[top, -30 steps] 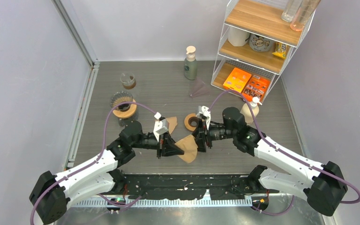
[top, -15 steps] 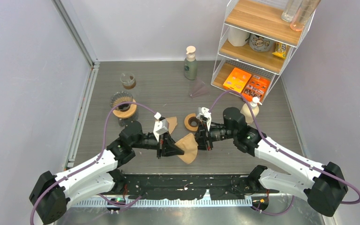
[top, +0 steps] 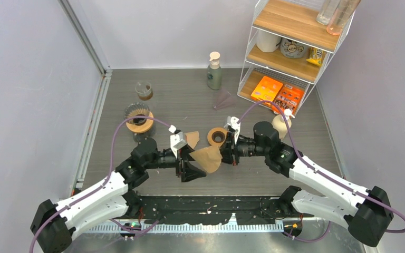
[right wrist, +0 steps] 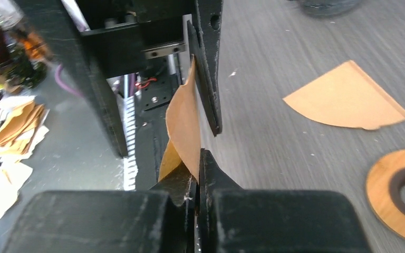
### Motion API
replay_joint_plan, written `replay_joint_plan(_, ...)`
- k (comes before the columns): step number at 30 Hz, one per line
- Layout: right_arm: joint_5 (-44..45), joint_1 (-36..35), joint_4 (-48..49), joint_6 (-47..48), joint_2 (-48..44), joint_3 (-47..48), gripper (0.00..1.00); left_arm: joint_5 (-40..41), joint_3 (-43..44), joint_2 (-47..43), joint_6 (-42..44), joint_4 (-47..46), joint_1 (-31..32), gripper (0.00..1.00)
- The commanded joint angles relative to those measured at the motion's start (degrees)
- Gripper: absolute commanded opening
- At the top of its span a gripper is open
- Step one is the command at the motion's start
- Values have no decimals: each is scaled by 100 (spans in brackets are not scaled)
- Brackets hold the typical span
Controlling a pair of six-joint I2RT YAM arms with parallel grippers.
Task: Place the coffee filter in the dripper
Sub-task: Place the coffee filter in the coffee dripper.
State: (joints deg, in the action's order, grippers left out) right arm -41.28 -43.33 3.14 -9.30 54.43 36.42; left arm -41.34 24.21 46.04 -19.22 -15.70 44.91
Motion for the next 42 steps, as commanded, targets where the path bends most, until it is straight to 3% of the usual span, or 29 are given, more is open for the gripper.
replay_joint_plan(1, 1188, 0, -231, -172, -165, 282, 5, 1301, 274, -306, 3, 784, 20, 92)
replay_joint_plan(2, 1397, 0, -387, -264, -132, 358, 5, 1637, 315, -381, -25, 962, 23, 98)
replay_joint_plan(7, 4047, -1, -2066, -1132, 340, 1072, 5, 3496, 602, -487, -278, 1542, 43, 100)
replay_joint_plan(14, 4884, -17, -2663, -2272, 832, 1694, 5, 4368, 1379, 671, -713, 1288, 281, 100)
replay_joint_plan(24, 4790, -17, -3126, -2844, 1218, 2144, 5, 4738, 2210, 2158, -424, 1021, 1204, 99)
replay_joint_plan(33, 3955, -20, -3024, -2993, 1359, 2307, 5, 5731, 2316, 2401, -566, 978, 1331, 100)
replay_joint_plan(42, 3987, -17, -3122, -2844, 1481, 2365, 5, 6786, 2164, 2220, -739, 1003, 1403, 100)
